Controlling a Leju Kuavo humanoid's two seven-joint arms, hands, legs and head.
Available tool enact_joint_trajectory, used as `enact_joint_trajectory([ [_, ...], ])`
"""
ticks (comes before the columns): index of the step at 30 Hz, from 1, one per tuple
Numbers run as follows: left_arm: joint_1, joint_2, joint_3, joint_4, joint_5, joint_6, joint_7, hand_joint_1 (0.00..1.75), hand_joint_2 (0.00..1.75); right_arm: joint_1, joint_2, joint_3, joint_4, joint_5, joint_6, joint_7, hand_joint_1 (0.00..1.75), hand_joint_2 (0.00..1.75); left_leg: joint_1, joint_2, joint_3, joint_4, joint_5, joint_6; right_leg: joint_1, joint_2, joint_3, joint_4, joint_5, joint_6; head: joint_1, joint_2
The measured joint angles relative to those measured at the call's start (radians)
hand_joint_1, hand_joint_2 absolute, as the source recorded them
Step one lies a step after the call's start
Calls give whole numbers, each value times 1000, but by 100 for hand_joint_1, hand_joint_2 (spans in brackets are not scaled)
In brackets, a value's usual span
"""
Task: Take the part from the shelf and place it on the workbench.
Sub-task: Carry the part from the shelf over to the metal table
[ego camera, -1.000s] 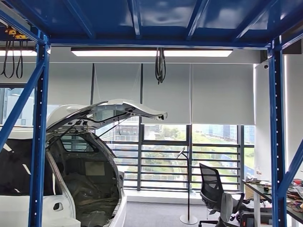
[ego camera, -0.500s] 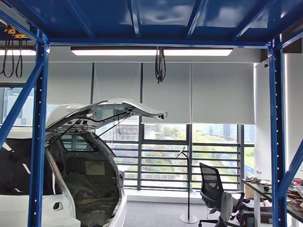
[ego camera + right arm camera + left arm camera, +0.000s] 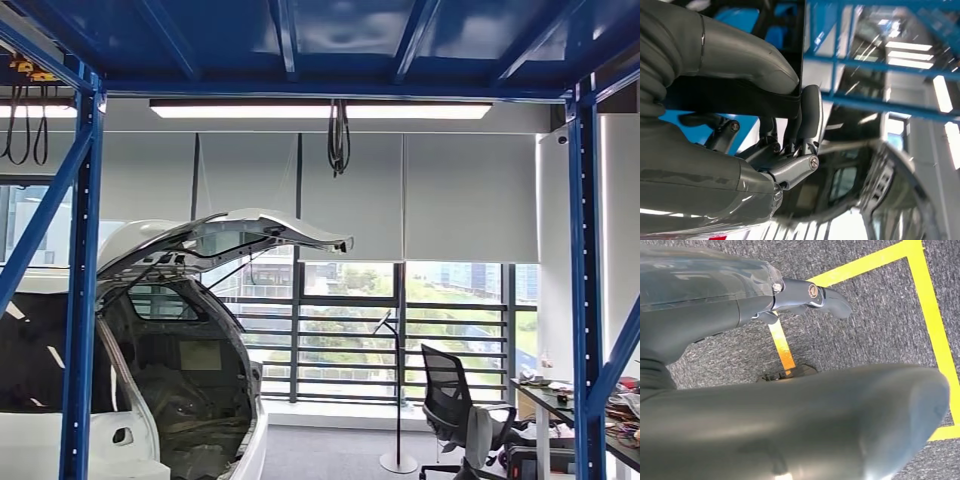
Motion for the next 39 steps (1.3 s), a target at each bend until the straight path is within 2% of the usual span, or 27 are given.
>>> enact_joint_trajectory([
  [9, 9, 0, 29, 0, 6, 7, -10, 0, 175, 35, -25, 136, -138, -57, -5, -49, 175, 175, 0, 0, 0, 0, 0, 0, 0, 0, 0, 0, 0, 0, 0, 0],
  [18, 13, 0, 53, 0, 7, 6, -17, 0, 175, 59, -34, 219, -251, -52, -7, -79, 175, 175, 0, 0, 0, 0, 0, 0, 0, 0, 0, 0, 0, 0, 0, 0],
  [22, 15, 2, 61, 0, 14, -3, -17, 0, 175, 65, -37, 238, -279, -49, -7, -91, 175, 175, -5, 0, -2, 5, -1, 3, -6, -1, 1, -4, 5, 6, 0, 0],
  [24, 17, 3, 67, 0, 18, -10, -17, 0, 175, 66, -37, 244, -291, -47, -8, -97, 175, 175, -3, 1, 2, -2, 4, 11, -6, 0, 1, -2, 1, 10, 0, 0],
  [25, 17, 3, 70, 0, 19, -14, -17, 0, 175, 66, -38, 247, -297, -45, -9, -102, 175, 175, -1, 2, 4, -7, 8, 15, -5, 0, -3, 12, -12, 12, 0, 0],
  [26, 18, 3, 72, 0, 22, -17, -16, 0, 175, 67, -39, 248, -303, -40, -14, -106, 175, 175, 1, 4, 7, -11, 11, 20, -5, -1, -17, 47, -36, 12, 0, 0],
  [29, 23, 5, 82, 0, 29, -24, -12, 0, 175, 75, -43, 251, -315, -18, -32, -118, 175, 175, 2, 6, 9, -13, 13, 23, -6, -1, -96, 240, -133, 11, 0, 0],
  [30, 25, 5, 86, 0, 31, -26, -10, 0, 175, 78, -45, 251, -318, -11, -37, -120, 175, 175, 1, 5, 9, -13, 13, 22, -6, -1, -113, 280, -144, 12, 0, 0],
  [31, 28, 6, 89, 0, 33, -28, -7, 0, 175, 81, -47, 252, -322, -5, -42, -120, 175, 175, 1, 5, 10, -13, 12, 21, -6, -1, -112, 283, -135, 11, 0, 0],
  [32, 31, 7, 93, 0, 35, -29, -4, 0, 175, 83, -48, 251, -326, 0, -46, -121, 175, 175, 2, 4, 12, -12, 11, 19, -6, -1, -91, 244, -108, 10, 0, 0],
  [33, 32, 8, 96, 0, 36, -30, -3, 0, 175, 84, -49, 251, -330, 4, -50, -121, 175, 175, 2, 3, 14, -12, 9, 16, -6, -2, -55, 175, -72, 7, 0, 0],
  [35, 35, 10, 100, 0, 37, -29, 0, 0, 175, 83, -50, 251, -337, 11, -58, -121, 175, 175, 0, 1, 16, -10, 3, 6, -3, 0, 9, 49, -30, 0, 0, 0],
  [36, 36, 12, 101, 0, 37, -29, 1, 0, 175, 83, -50, 250, -340, 14, -61, -121, 175, 175, 0, 1, 16, -10, 2, 0, 0, 1, 23, 19, -25, -4, 0, 0],
  [39, 43, 23, 105, 0, 34, -27, 3, 0, 175, 86, -49, 246, -350, 37, -83, -125, 175, 175, 4, 1, 13, -11, -1, -16, 3, 3, 24, 5, -27, -20, 0, 0],
])
